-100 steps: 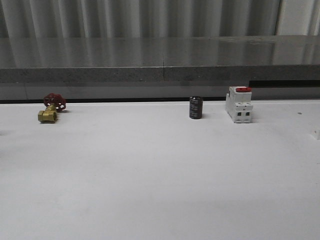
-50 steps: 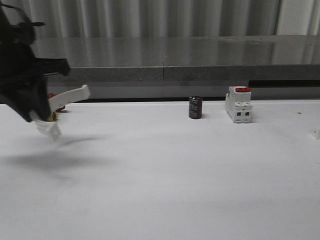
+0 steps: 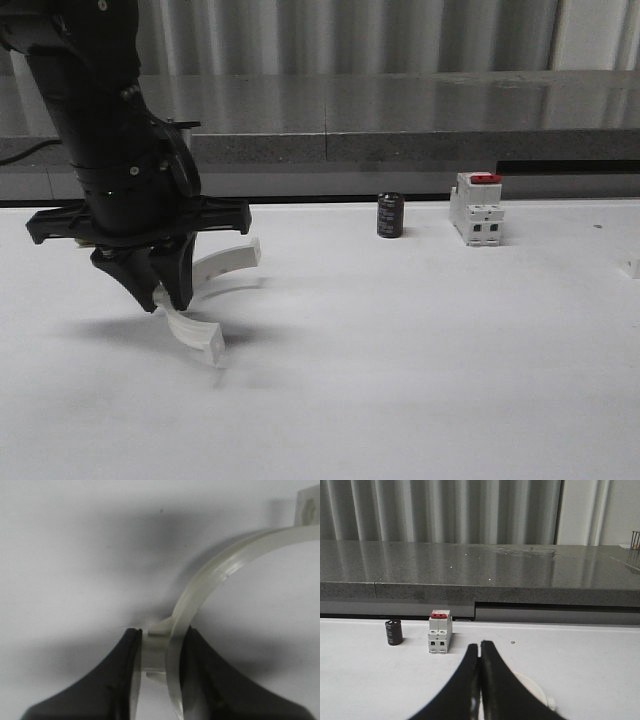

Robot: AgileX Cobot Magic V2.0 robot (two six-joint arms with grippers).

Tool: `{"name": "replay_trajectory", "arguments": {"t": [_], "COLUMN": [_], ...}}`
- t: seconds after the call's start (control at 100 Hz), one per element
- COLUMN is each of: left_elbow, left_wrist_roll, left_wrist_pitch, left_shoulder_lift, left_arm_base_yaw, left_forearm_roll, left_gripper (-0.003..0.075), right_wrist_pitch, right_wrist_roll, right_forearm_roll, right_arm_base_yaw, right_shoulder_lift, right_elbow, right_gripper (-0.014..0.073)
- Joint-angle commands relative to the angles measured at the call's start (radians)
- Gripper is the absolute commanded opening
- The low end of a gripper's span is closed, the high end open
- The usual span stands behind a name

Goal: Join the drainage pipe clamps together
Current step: 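Carry the white clamp half with the left gripper and lower it onto the table, then open the left gripper and lift it away from the clamp half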

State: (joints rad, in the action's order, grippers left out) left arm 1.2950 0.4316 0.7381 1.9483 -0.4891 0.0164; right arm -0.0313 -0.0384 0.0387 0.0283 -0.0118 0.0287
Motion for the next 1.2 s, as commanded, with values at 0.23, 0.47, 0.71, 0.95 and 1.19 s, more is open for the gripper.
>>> {"name": "replay_trajectory", "arguments": {"t": [0.23,0.47,0.71,0.95,1.19], "left_elbow": [0.031,0.031,0.031,0.031,0.031], "left_wrist_roll": [0.037,0.037,0.037,0.037,0.016], "left_wrist_pitch": [-0.033,-0.024,-0.024,-0.024,-0.044], "left_shoulder_lift": [-0.028,-0.001,-0.001,-0.001,-0.029], "left_arm_base_yaw": [-0.01,-0.01,-0.01,-0.01,-0.01], "left_forearm_roll": [0.023,0.023,0.023,0.023,0.067], "left_gripper": [0.0031,0.0031,0.0068,0.0482,0.0566], "right_wrist_pitch": [-0.084,-0.084,-0.084,-0.084,-0.084], "right_wrist_roll": [-0.005,-0.005,-0.005,-0.005,-0.005], "right_forearm_roll": [-0.011,-0.011,-0.011,-0.011,-0.011], "right_arm_base_yaw": [-0.001,-0.001,-0.001,-0.001,-0.001], "right_shoulder_lift": [-0.014,-0.014,-0.014,-0.014,-0.014], "right_elbow": [-0.02,-0.02,-0.02,-0.02,-0.02], "right_gripper": [-0.0057,-0.0057,-0.0057,-0.0057,-0.0057]}}
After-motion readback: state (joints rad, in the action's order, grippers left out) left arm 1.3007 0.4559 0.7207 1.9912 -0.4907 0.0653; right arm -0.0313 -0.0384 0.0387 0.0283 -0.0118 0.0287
